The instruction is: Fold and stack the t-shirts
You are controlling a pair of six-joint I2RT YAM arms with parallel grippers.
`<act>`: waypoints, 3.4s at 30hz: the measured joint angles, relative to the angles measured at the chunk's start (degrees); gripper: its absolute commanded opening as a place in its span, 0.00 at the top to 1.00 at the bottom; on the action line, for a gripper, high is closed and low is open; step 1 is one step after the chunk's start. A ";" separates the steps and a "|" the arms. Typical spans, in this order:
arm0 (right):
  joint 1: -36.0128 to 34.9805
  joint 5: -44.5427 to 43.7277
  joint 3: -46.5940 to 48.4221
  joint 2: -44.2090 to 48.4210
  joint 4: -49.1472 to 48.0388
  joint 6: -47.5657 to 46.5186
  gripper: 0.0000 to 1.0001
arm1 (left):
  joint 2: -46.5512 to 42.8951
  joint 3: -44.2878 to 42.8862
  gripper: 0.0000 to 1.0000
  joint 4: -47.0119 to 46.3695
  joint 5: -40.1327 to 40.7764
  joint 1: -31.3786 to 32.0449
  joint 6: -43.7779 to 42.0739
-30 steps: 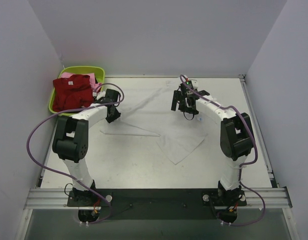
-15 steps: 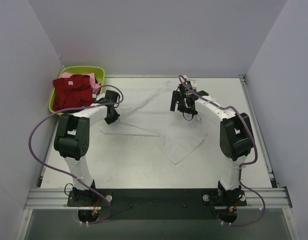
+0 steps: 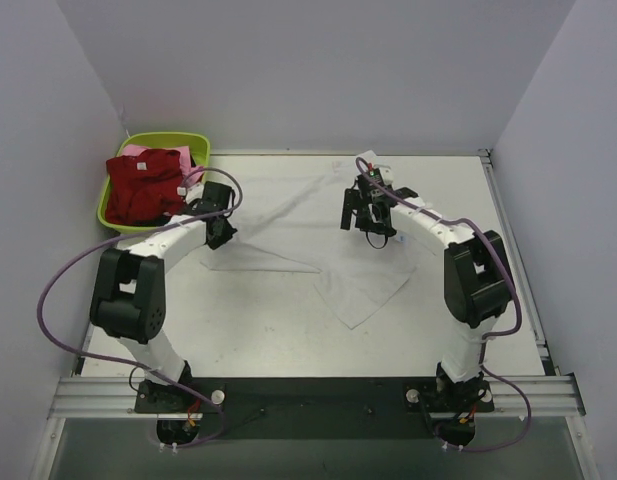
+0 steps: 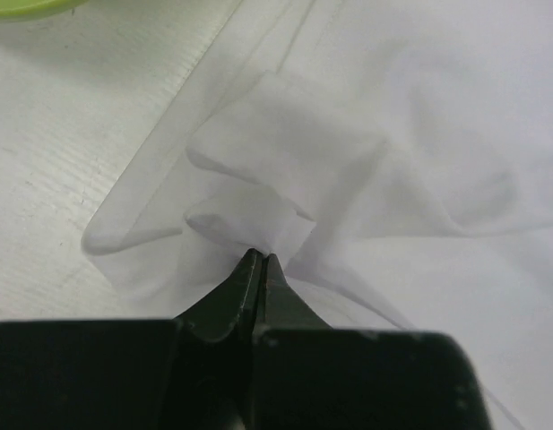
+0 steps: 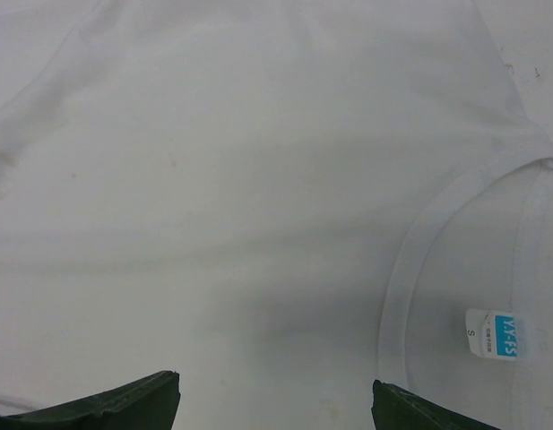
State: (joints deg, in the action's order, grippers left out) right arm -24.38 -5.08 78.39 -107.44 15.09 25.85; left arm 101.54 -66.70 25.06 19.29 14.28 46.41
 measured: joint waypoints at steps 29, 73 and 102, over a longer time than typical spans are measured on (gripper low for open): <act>-9.81 -7.63 -12.28 15.72 2.29 -0.26 0.12 | -56.04 34.03 0.25 8.74 12.00 11.23 13.73; -28.59 -3.10 -32.06 28.70 4.22 13.81 0.14 | -40.26 24.46 0.37 6.51 9.79 9.94 5.44; -30.47 -7.87 -35.63 21.00 -0.33 17.57 1.00 | -43.60 25.99 0.37 6.54 7.08 6.62 3.43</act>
State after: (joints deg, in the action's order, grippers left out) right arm -54.85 -12.95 42.76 -86.43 14.76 43.42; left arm 57.93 -40.71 31.59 26.37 20.91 49.84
